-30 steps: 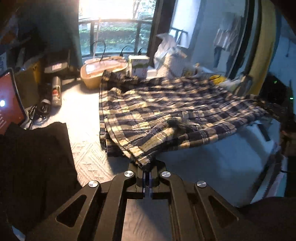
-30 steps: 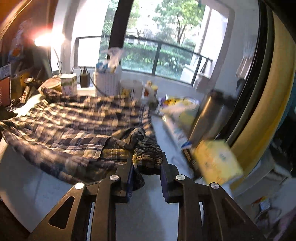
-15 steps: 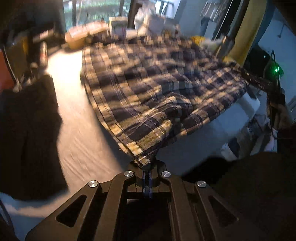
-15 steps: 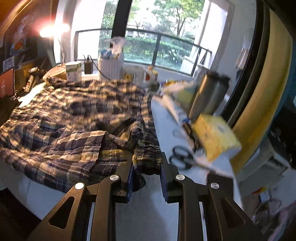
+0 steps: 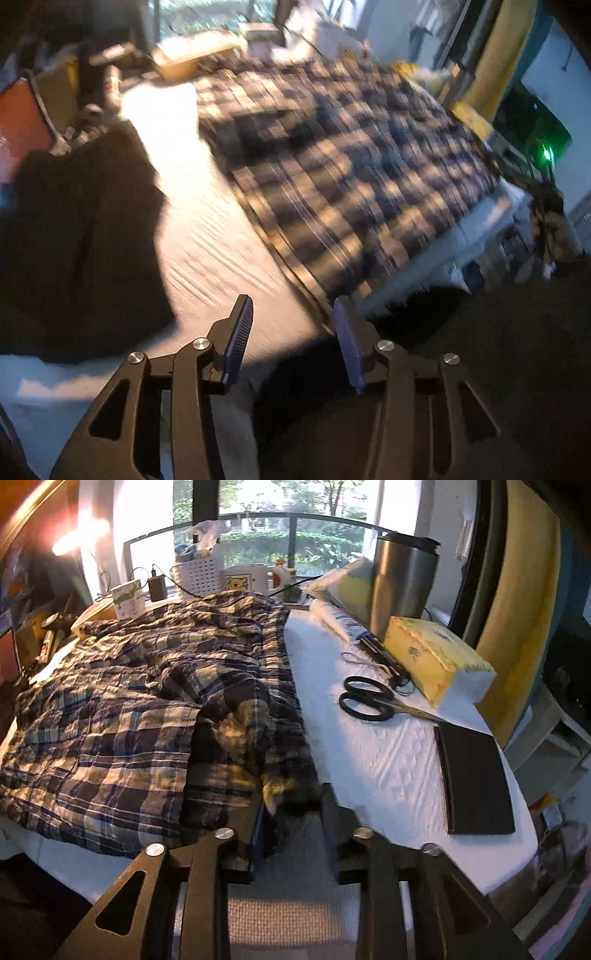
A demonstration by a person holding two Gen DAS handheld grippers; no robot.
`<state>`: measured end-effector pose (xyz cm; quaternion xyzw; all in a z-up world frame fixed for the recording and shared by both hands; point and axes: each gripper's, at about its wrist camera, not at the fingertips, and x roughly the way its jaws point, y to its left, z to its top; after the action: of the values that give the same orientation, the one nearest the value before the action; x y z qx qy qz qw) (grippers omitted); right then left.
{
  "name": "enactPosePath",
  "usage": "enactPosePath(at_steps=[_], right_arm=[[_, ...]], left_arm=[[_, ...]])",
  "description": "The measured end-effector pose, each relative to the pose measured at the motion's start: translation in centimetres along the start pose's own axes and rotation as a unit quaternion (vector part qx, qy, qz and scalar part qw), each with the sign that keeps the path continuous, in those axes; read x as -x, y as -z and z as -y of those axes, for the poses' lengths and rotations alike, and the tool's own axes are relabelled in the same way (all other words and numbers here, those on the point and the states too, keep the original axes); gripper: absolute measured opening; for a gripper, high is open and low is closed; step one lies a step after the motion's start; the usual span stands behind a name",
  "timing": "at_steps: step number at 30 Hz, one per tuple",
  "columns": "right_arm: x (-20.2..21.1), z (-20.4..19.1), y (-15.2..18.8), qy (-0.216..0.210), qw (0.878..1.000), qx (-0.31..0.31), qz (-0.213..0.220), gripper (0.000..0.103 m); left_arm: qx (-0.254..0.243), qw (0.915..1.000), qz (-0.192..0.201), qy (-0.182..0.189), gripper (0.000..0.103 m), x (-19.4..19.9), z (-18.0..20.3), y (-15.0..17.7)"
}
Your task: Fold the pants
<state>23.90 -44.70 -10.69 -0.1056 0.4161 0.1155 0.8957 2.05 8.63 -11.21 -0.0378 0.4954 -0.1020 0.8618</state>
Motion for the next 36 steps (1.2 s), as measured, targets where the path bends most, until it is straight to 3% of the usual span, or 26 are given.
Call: enactPosePath(at_steps=[3, 6, 11, 17, 19, 20, 23, 32, 36], right_arm=[[1.2, 0.6, -0.4, 0.001, 1.0, -0.015, 0.021, 0.064], [2.3, 0.7, -1.3, -0.005, 0.999, -0.023, 0.044, 0.065], [1.8, -0.3, -3.1, -0.018, 0.998, -0.017, 0.05, 0.065], [0.1, -2.0, -5.6, -0.04, 0.998, -0.014, 0.047, 0.065], [-0.6, -2.5, -6.6, -0.047, 0.998, -0.016, 0.047, 0.065], [-1.1, -2.7, -7.0, -0.051, 0.998, -0.017, 0.046, 0.065], [-2.3, -3.8, -8.3, -0.066, 0.997, -0.013, 0.042, 0.065], [-6.3, -11.1, -11.4, -0.137, 0.989, 0.045, 0.017, 0.064], [-9.0, -13.3, -11.8, -0.135, 0.989, 0.064, -0.013, 0.064]], left_arm=[[-0.002, 0.9986, 0.05, -0.018, 0.055, 0.4, -0.9, -2.1], [0.009, 0.995, 0.089, -0.044, 0.055, -1.0, -1.6, -5.2], [0.025, 0.9919, 0.119, -0.037, 0.055, -4.1, -2.3, -9.9], [0.047, 0.9936, 0.088, -0.053, 0.055, -8.4, -4.1, -12.2], [0.054, 0.9943, 0.082, -0.041, 0.055, -9.1, -4.4, -12.2], [0.055, 0.9947, 0.081, -0.032, 0.053, -9.2, -4.3, -12.1], [0.048, 0.9966, 0.063, -0.021, 0.008, -10.1, -3.9, -11.9], [0.053, 0.9923, 0.087, -0.07, 0.003, -9.9, -4.8, -12.6], [0.055, 0.9926, 0.078, -0.075, 0.003, -10.6, -5.5, -13.0]])
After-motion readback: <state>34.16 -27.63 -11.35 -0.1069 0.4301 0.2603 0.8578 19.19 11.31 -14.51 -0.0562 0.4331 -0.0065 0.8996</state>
